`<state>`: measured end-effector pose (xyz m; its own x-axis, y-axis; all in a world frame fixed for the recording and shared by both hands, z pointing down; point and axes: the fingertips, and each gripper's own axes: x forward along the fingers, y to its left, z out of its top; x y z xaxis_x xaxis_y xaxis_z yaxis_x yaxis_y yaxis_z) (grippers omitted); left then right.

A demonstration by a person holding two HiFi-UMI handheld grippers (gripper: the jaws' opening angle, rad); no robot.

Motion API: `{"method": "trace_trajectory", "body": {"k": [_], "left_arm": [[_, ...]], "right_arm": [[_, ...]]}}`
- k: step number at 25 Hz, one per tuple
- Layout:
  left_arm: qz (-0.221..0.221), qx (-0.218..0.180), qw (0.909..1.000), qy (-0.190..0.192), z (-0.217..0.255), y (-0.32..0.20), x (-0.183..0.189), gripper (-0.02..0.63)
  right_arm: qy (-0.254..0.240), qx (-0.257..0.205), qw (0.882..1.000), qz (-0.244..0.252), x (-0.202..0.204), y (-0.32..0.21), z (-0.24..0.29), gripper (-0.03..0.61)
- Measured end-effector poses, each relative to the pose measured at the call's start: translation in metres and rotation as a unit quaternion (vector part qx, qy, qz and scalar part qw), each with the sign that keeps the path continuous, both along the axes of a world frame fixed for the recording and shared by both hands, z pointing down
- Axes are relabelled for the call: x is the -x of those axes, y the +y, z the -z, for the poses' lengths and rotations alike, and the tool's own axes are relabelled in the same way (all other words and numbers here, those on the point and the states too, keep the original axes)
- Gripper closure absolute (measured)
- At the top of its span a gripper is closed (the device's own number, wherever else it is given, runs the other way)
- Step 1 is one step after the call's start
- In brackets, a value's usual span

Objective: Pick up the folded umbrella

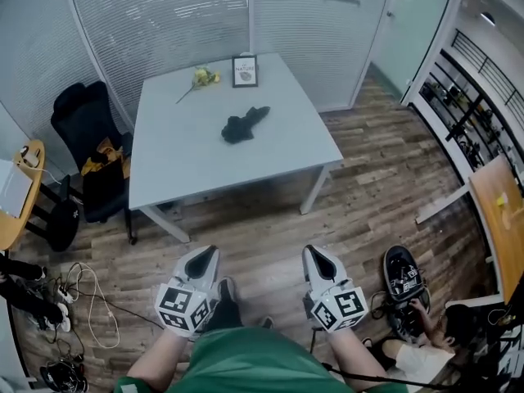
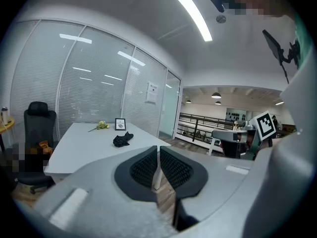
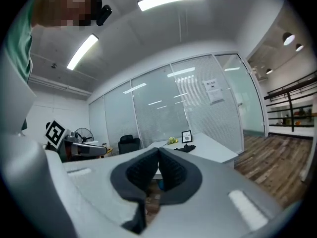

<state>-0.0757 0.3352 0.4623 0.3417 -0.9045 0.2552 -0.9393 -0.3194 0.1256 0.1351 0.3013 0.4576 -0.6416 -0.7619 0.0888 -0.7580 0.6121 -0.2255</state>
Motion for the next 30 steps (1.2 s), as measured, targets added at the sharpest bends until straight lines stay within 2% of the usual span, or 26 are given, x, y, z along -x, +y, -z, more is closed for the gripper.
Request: {"method": "trace_trajectory", "body": {"k": [6, 9, 15, 20, 24, 30], "left_arm": [[-0.028, 0.0, 0.9996, 0.0, -0.007, -0.053, 0.023, 0.589], [-0.051, -0.017, 0.9985, -0.011, -0.002, -0.084, 0.036, 0.59], [-0.085, -0.035, 0.9957, -0.008, 0.004, -0.152, 0.077, 0.591], [-0.129, -0.049, 0.9898, -0.036, 0.005, -0.19, 0.099, 0.595], [-0.139, -0.053, 0.9883, -0.032, 0.003, -0.225, 0.113, 0.595], [-0.14, -0.038, 0.9893, -0.018, -0.008, -0.27, 0.121, 0.594]], "right_arm": [[0.02, 0.005, 1.0, -0.013, 0.021, -0.046, -0.006, 0.574], [0.029, 0.005, 0.999, -0.034, 0.033, -0.074, -0.004, 0.574], [0.025, -0.003, 0.996, -0.09, 0.056, -0.133, 0.014, 0.574], [0.035, -0.003, 0.992, -0.121, 0.074, -0.166, 0.017, 0.574], [0.039, 0.001, 0.99, -0.134, 0.086, -0.184, 0.017, 0.575], [0.053, 0.016, 0.989, -0.135, 0.09, -0.208, 0.005, 0.575]]}}
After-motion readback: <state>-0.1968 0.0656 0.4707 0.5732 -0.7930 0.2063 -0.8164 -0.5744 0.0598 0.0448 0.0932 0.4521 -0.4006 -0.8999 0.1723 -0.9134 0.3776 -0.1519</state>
